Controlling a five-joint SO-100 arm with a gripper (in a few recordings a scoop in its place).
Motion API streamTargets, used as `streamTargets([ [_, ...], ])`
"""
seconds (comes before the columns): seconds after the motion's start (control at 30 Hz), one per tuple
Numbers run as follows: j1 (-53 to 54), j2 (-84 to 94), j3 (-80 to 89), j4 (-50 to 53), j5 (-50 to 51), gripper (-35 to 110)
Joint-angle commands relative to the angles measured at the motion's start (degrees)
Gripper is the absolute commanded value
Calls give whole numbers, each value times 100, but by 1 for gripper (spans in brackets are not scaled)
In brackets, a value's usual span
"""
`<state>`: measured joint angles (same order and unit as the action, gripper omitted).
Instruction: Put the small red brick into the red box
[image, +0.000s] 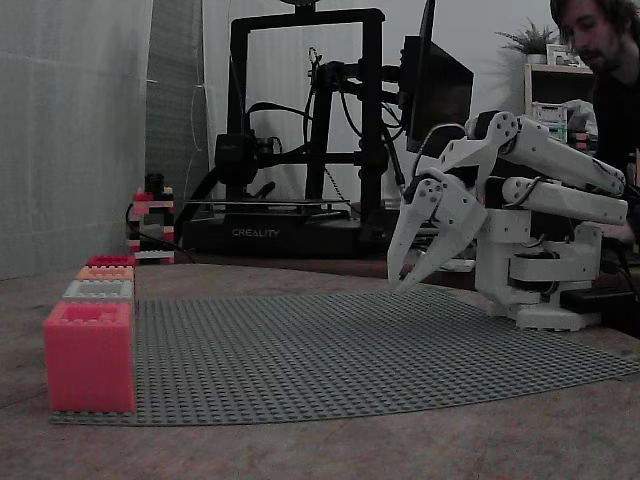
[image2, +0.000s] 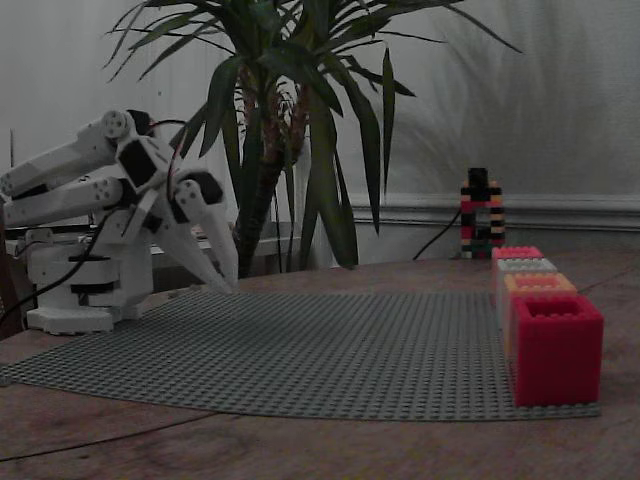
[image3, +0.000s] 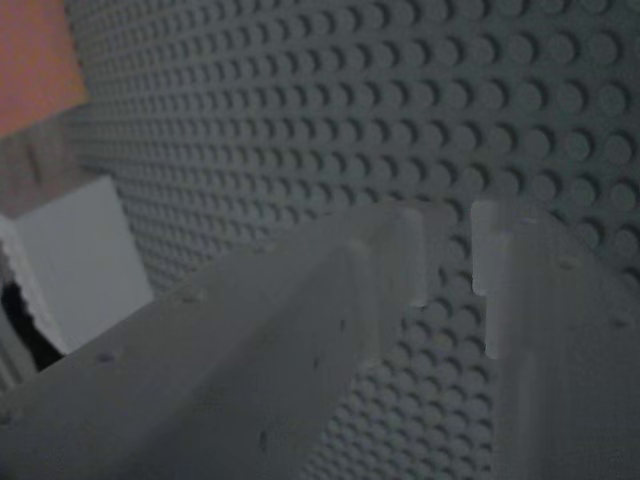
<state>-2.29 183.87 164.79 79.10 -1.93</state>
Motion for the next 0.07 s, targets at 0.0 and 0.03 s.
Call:
streamTargets([
  [0.0,-79,62,-70,132,18,0],
  [0.03,-79,62,-70,132,18,0],
])
